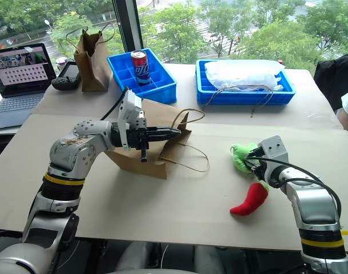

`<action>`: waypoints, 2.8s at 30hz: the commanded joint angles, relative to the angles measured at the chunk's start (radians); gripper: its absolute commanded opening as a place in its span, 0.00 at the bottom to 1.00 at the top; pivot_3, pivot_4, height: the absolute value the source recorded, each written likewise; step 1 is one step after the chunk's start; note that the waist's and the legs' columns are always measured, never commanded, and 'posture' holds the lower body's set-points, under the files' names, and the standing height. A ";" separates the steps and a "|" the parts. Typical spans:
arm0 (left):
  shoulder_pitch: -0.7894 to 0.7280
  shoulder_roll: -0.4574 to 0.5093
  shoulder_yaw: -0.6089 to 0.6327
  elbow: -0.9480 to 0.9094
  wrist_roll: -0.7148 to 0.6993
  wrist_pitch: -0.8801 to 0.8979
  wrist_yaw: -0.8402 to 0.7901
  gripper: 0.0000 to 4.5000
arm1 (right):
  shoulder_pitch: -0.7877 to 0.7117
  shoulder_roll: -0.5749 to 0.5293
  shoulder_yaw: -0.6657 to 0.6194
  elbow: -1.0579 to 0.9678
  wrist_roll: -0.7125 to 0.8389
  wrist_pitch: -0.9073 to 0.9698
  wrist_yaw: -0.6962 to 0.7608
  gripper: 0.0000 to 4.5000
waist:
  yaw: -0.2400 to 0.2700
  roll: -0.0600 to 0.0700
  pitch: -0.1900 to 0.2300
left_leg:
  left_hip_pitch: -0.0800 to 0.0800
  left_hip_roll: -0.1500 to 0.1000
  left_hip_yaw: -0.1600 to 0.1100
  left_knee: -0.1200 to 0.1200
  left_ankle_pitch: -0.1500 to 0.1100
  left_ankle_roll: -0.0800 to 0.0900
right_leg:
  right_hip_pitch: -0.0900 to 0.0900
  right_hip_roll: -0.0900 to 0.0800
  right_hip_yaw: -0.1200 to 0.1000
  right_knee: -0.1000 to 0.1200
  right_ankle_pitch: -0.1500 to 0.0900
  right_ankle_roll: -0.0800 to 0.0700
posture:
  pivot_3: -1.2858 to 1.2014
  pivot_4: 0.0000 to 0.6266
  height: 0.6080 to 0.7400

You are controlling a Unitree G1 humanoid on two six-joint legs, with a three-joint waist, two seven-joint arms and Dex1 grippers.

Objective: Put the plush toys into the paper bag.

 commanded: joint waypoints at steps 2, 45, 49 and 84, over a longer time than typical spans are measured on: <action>-0.003 0.005 0.005 -0.042 -0.019 0.004 0.012 0.00 | 0.025 -0.093 -0.037 -0.197 0.092 -0.044 0.147 0.08 | 0.001 0.001 0.000 | 0.000 0.000 0.000 0.000 0.000 0.000 | 0.000 0.000 0.000 0.000 0.000 0.000 | 0.52 0.24 0.96; 0.002 -0.039 -0.067 -0.041 -0.039 -0.035 -0.009 0.00 | 0.376 -0.257 -0.413 -0.468 0.294 0.299 0.218 1.00 | 0.014 0.001 0.003 | -0.002 0.000 -0.002 -0.001 0.000 0.000 | 0.000 0.000 0.000 -0.003 0.000 0.000 | 0.52 0.24 0.96; -0.003 -0.038 -0.071 -0.038 -0.039 -0.035 -0.019 0.00 | 0.409 -0.154 -0.332 -0.457 0.283 0.334 0.118 0.88 | 0.014 0.001 0.003 | -0.001 0.000 -0.003 -0.001 0.000 0.000 | 0.001 0.001 0.001 -0.002 0.000 0.000 | 0.52 0.24 0.96; 0.001 -0.012 -0.035 -0.092 -0.081 0.024 0.018 0.00 | -0.313 0.367 0.371 0.073 0.186 -0.185 0.175 0.19 | 0.000 0.001 0.003 | -0.004 -0.002 -0.001 -0.001 -0.001 0.002 | -0.003 0.001 0.011 0.000 -0.001 0.005 | 0.52 0.24 0.96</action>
